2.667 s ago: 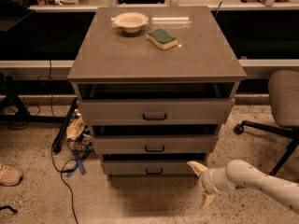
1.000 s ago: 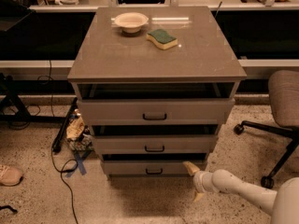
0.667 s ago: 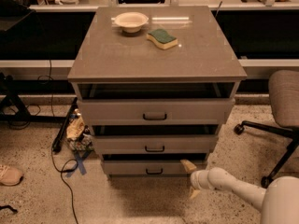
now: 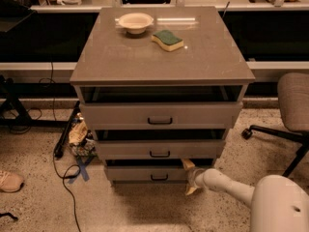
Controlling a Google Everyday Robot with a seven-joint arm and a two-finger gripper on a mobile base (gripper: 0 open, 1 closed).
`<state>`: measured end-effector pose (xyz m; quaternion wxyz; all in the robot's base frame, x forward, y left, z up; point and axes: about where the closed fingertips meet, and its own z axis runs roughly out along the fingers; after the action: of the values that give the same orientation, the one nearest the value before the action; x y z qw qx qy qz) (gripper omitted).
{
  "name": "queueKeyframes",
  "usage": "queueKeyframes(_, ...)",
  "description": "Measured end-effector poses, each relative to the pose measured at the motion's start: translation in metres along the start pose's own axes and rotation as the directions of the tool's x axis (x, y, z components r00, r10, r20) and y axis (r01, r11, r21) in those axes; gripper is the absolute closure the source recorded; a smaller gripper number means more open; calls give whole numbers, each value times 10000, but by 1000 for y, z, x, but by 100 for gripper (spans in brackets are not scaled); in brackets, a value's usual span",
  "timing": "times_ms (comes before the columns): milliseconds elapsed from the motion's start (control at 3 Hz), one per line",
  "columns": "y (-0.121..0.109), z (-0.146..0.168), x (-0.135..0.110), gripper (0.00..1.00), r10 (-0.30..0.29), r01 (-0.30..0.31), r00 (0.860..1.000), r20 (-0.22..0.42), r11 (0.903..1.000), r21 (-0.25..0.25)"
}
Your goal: Open bottom drawer
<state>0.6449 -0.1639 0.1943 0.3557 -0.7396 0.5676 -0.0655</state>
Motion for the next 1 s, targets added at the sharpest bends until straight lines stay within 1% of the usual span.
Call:
queueKeyframes(333,-9,21,4,0,193,-189,9993,-330,9998,107)
queueKeyframes(667,-9,39,14,0,490,-496,9966,-657,9987,-74)
queueKeyframes(1000,-5,50,27,16,796,-834,9923,-948,9958,-367)
